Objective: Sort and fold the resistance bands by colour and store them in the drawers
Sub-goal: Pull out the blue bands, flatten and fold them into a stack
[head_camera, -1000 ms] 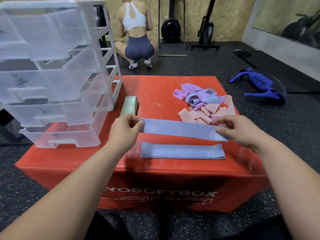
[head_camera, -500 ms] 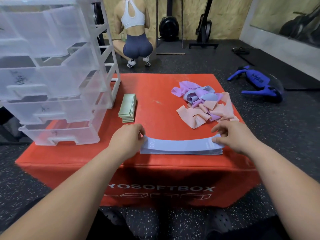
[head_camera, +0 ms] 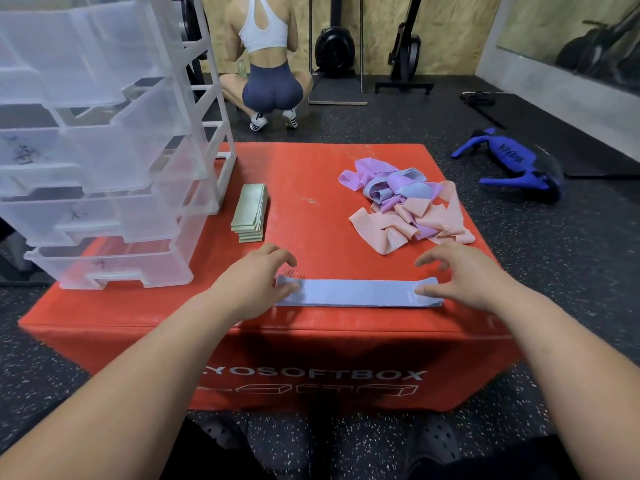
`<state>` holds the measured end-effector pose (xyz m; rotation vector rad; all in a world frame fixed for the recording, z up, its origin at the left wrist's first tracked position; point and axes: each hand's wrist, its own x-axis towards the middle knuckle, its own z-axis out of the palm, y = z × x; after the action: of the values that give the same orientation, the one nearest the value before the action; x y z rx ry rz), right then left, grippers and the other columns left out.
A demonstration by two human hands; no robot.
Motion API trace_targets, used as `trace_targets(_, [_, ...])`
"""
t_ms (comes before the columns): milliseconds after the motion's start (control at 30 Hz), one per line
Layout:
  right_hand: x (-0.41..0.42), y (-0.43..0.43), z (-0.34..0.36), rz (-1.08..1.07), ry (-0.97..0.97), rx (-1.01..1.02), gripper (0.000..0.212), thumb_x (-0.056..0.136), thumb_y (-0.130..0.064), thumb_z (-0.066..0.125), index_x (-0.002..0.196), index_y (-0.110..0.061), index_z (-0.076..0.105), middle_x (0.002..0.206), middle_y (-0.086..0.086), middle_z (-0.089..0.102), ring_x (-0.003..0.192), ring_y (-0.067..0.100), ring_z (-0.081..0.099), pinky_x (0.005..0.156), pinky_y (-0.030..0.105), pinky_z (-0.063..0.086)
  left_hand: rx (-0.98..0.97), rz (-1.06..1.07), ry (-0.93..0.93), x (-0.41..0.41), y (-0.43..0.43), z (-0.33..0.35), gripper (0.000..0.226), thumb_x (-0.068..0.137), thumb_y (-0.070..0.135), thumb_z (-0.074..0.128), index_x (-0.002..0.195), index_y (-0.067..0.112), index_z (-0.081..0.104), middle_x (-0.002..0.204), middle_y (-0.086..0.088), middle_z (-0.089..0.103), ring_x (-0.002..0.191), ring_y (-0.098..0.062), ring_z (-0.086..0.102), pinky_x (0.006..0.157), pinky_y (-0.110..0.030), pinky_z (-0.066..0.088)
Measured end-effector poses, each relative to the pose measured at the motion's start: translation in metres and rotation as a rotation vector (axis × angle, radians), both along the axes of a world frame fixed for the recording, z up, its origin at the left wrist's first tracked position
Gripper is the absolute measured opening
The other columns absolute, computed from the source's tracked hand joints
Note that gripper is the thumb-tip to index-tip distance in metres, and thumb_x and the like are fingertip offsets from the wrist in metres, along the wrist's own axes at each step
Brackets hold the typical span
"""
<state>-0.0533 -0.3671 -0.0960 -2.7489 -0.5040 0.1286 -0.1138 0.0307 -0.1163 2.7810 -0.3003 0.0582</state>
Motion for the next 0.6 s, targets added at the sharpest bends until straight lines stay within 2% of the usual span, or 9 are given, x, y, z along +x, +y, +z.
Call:
trace_targets(100, [-0.003,-0.003,-0.001,0.109,0.123,-0.045,0.071,0.064,-0.04,0.097,0.128,-0.038,0.066,0.121,-0.02,0.063,0.111,0.002,0.06,0.09,0.019,0.042,0.047,-0.139,0.081,-0.004,0.002,-0.002,0.068,0.081,0.054,0.084,0.14,0.036,0.055,0.135,0.013,0.053,0.122,-0.013,0.054,0.103,-0.037,0.049])
trace_targets(267, [0.001,-0.003,-0.009,0.098,0.061,-0.12,0.064,0.065,-0.036,0.096,0.123,-0.038,0.07,0.12,-0.018,0.07,0.112,0.009,0.064,0.099,0.029,0.049,0.027,-0.14,0.07,-0.002,0.001,-0.001,0.064,0.079,0.037,0.09,0.136,0.033,0.061,0.124,0.01,0.062,0.112,-0.016,0.061,0.097,-0.04,0.051])
trace_targets(600, [0.006,-0.003,-0.006,0.125,0.081,-0.119,0.065,0.062,-0.044,0.096,0.121,-0.043,0.069,0.115,-0.017,0.066,0.108,0.011,0.061,0.097,0.033,0.05,0.07,-0.151,0.106,0.006,0.001,0.003,0.073,0.076,0.046,0.089,0.141,0.04,0.056,0.126,0.014,0.061,0.115,-0.011,0.059,0.097,-0.035,0.052])
